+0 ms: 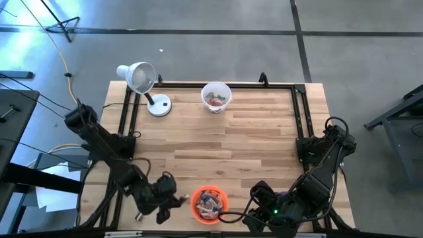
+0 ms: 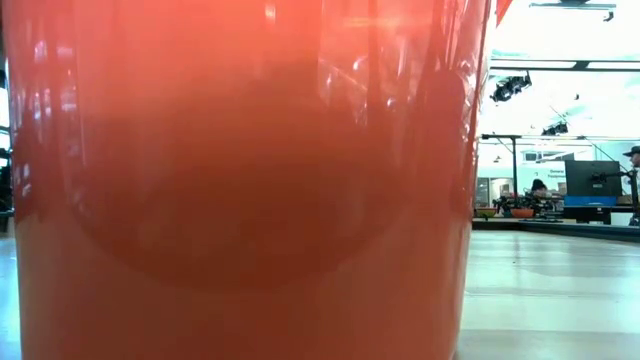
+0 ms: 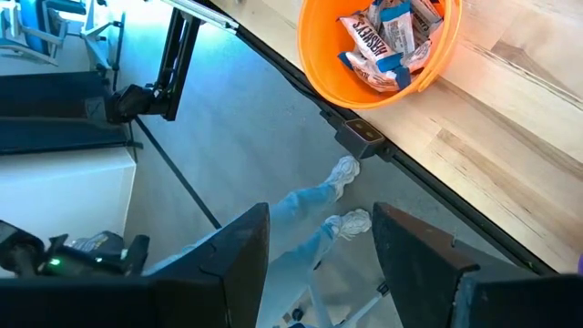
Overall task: Organize candy in baskets
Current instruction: Put the dark brown chocolate bar into the dark purple bucket
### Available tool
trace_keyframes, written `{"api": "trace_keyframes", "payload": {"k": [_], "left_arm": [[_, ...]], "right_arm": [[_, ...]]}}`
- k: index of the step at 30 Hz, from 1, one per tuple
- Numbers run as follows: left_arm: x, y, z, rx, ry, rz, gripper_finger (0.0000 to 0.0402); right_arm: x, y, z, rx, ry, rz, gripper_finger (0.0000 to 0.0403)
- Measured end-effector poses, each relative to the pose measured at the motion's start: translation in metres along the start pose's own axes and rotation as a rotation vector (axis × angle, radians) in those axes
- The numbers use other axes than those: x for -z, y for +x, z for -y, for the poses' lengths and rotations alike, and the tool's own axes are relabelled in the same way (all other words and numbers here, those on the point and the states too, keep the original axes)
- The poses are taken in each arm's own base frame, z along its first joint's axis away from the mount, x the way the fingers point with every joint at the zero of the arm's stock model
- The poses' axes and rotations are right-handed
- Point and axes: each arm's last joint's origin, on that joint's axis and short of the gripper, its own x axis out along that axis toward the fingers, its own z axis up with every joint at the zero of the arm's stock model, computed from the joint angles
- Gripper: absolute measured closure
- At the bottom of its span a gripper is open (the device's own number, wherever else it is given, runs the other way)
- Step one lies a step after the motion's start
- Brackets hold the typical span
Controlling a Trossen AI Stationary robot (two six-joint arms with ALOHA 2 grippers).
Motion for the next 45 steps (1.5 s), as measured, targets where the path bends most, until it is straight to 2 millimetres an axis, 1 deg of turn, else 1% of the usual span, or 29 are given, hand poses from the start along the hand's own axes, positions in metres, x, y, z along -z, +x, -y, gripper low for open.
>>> {"api": "trace_keyframes", "payload": {"k": [3,8,13,20,25,29,39,42,45], "left_arm": [[-0.01,-0.013,0.002,0.049,0.02,0.04,0.0389],[-0.021,-0.034,0.004,0.097,0.051,0.101,0.0389],[-0.027,-0.045,0.004,0.101,0.057,0.162,0.0389],[-0.03,-0.048,0.003,0.115,0.073,0.155,0.0389],[-0.03,-0.048,0.003,0.117,0.074,0.153,0.0389],[-0.03,-0.048,0.003,0.117,0.074,0.153,0.0389],[-0.032,-0.047,0.002,0.111,0.069,0.158,0.0389],[-0.038,-0.047,-0.002,0.096,0.076,0.174,0.0389],[-0.046,-0.046,-0.006,0.082,0.079,0.2,0.0389]], "right_arm": [[0.0,0.0,0.0,0.0,0.0,0.0,0.0213],[-0.002,0.0,0.0,0.0,0.029,0.002,0.0213],[-0.002,0.0,0.0,0.0,0.026,0.005,0.0213],[-0.002,0.0,0.0,-0.001,0.024,0.006,0.0213],[-0.006,0.001,-0.001,-0.012,0.03,0.069,0.0213],[-0.01,0.003,-0.001,0.001,0.044,0.055,0.0213],[-0.038,0.011,-0.004,0.014,0.098,0.073,0.0213],[-0.047,0.021,-0.005,0.024,0.074,0.114,0.0213],[-0.058,0.034,-0.011,-0.01,-0.017,0.233,0.0213]]}}
